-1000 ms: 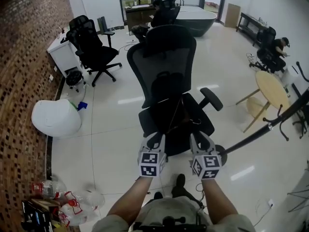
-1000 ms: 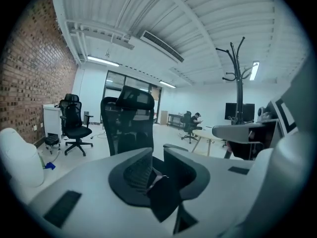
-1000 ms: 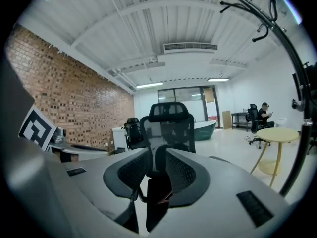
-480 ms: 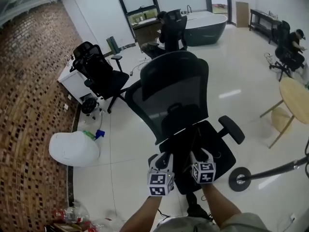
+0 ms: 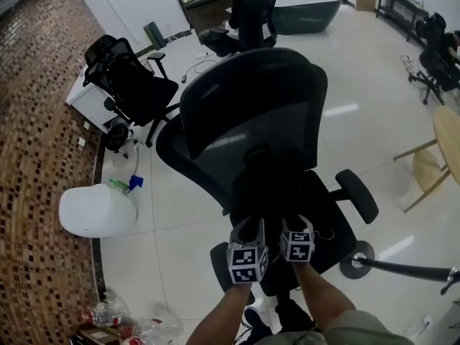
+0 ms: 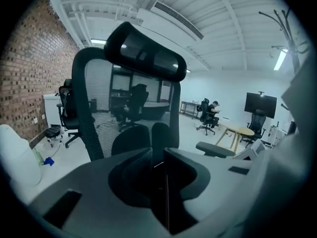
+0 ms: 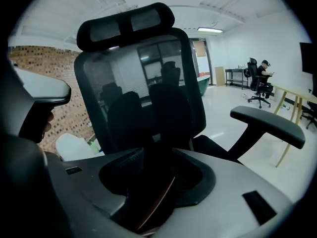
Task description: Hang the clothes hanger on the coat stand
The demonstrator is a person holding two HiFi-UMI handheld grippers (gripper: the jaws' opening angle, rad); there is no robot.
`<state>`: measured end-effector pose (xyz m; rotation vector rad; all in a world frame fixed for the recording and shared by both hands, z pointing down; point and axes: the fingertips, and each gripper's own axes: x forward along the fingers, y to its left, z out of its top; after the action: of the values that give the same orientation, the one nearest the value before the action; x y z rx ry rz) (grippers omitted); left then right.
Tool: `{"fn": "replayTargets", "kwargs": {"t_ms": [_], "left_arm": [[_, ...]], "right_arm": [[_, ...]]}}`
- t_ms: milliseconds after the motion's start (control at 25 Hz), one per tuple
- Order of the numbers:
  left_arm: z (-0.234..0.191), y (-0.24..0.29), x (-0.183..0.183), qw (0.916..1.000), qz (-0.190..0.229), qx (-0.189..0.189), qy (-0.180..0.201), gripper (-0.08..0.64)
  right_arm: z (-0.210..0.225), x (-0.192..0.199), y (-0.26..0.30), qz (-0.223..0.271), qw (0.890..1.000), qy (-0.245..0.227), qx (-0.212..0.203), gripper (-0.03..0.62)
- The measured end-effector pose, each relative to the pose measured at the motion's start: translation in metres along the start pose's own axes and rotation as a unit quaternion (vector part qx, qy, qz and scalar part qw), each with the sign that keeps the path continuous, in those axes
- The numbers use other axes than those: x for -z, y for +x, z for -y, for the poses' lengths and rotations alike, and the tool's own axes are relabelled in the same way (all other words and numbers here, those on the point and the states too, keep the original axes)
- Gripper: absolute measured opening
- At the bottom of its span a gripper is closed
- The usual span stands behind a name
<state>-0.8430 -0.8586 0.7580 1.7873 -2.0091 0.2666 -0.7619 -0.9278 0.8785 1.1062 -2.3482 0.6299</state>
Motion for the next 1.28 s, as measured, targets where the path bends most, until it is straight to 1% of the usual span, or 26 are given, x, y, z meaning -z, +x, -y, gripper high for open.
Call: {"fn": "replayTargets", "kwargs": {"t_ms": [200,320,480,640,800,840,880,920,960,1040,1080,1120,1200,1280], "left_arm": [[-0.036,0.083,0.007,0.9997,-0.02,-0.002,-0.018,0.059],[-0.055,0.127,0.016,0.9992,-0.032,-0.005,-0.023,0.057],[-0.059,0.151,0.041,0.9988,-0.044,-0.002,-0.02,0.054],[-0.056,0.165,0.06,0.9979,-0.062,0.001,-0.02,0.048],[-0.058,0.171,0.077,0.9969,-0.078,0.0,-0.009,0.044],[-0.057,0.17,0.081,0.9967,-0.081,0.0,-0.008,0.044],[-0.055,0.169,0.084,0.9964,-0.084,0.001,-0.006,0.044],[-0.054,0.167,0.086,0.9962,-0.087,0.003,-0.005,0.043],[-0.052,0.166,0.087,0.9961,-0.089,0.004,-0.002,0.04],[-0.051,0.161,0.088,0.9958,-0.092,0.005,0.003,0.037],[-0.05,0.159,0.09,0.9956,-0.094,0.005,0.004,0.034],[-0.048,0.155,0.093,0.9954,-0.096,0.005,0.005,0.029],[-0.04,0.146,0.095,0.9951,-0.099,0.008,0.005,0.025],[-0.029,0.133,0.091,0.9954,-0.095,0.016,0.008,0.021]], "right_arm": [[0.016,0.005,0.085,-0.031,0.999,0.015,0.017,0.166],[0.032,0.024,0.148,-0.066,0.997,0.03,0.032,0.166],[0.05,0.068,0.201,-0.11,0.992,0.047,0.049,0.166],[0.067,0.101,0.233,-0.152,0.984,0.059,0.067,0.166],[0.072,0.132,0.242,-0.187,0.976,0.079,0.075,0.158],[0.07,0.139,0.242,-0.189,0.975,0.094,0.071,0.149],[0.067,0.143,0.242,-0.187,0.974,0.114,0.065,0.105],[0.065,0.144,0.241,-0.183,0.972,0.134,0.06,0.08],[0.062,0.144,0.24,-0.182,0.97,0.153,0.056,0.07],[0.055,0.148,0.229,-0.2,0.962,0.181,0.051,0.057],[0.056,0.152,0.22,-0.21,0.96,0.174,0.057,0.054],[0.061,0.154,0.209,-0.214,0.962,0.153,0.069,0.052],[0.068,0.149,0.184,-0.2,0.97,0.107,0.087,0.051],[0.065,0.138,0.154,-0.176,0.977,0.082,0.091,0.049]]}}
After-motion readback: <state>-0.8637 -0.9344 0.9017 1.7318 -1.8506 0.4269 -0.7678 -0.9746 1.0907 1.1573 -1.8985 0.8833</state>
